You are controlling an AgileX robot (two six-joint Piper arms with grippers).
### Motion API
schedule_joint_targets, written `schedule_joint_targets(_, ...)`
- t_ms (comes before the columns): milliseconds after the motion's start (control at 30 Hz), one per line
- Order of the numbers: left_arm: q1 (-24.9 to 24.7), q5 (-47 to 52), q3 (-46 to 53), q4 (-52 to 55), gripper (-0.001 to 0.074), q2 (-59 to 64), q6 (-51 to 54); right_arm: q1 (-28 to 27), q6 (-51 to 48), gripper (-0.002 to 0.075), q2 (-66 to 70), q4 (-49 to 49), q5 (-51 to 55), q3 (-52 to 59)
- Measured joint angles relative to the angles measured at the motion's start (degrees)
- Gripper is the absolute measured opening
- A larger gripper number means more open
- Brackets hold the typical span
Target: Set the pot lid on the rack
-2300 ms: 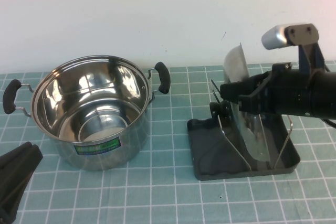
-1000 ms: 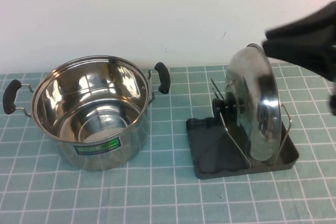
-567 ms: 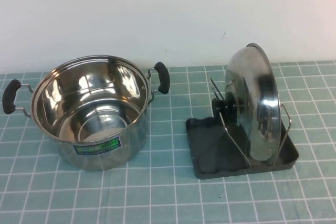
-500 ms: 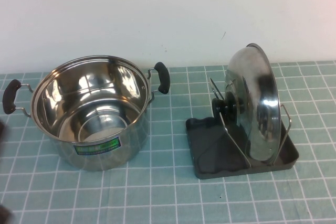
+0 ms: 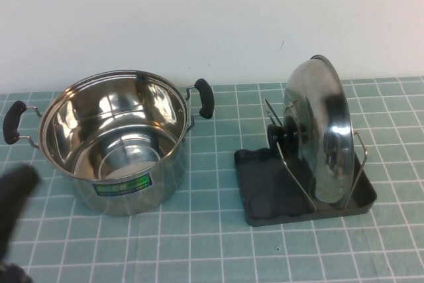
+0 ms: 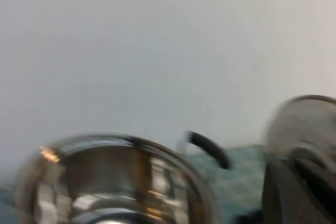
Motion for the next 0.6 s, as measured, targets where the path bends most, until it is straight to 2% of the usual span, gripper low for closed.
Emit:
schedule_joint_targets(167,0.0,22.22,-0.33,-1.0,-0.0001,0.0,28.66,0.0,-3.42,-0.0001,-5.61,-2.44,-0.59,6.82)
schedule_joint_targets(233,0.0,32.8,-0.04,-4.99,-0.0001,0.0,37.7,0.0,-3.52,-0.0001,-6.34,-3.4,-0.86,8.7)
schedule_joint_targets(367,0.0,59.27,-0.57,-26.27,-0.0001,0.0,54.56,0.0,-3.11,-0.0001,-7.1,0.58,-3.47,11.46)
schedule_joint_targets(467,0.0,76.15,-0.7,-44.84,-0.0001,0.0,60.36,0.0,-4.12,-0.0001,-7.4,7.52,-7.04,13.54)
schedule_joint_targets(533,0.0,80.51,-0.98,-53.95,-0.0001,-0.23,62.92,0.0,-6.09,-0.0001,-7.68,12.26,-8.36,14.92)
schedule_joint_targets(600,0.0,79.54,-1.38,-60.57,-0.0001,-1.47,65.95,0.0,-7.55,-0.0001,-8.04,15.26,-9.52,16.24)
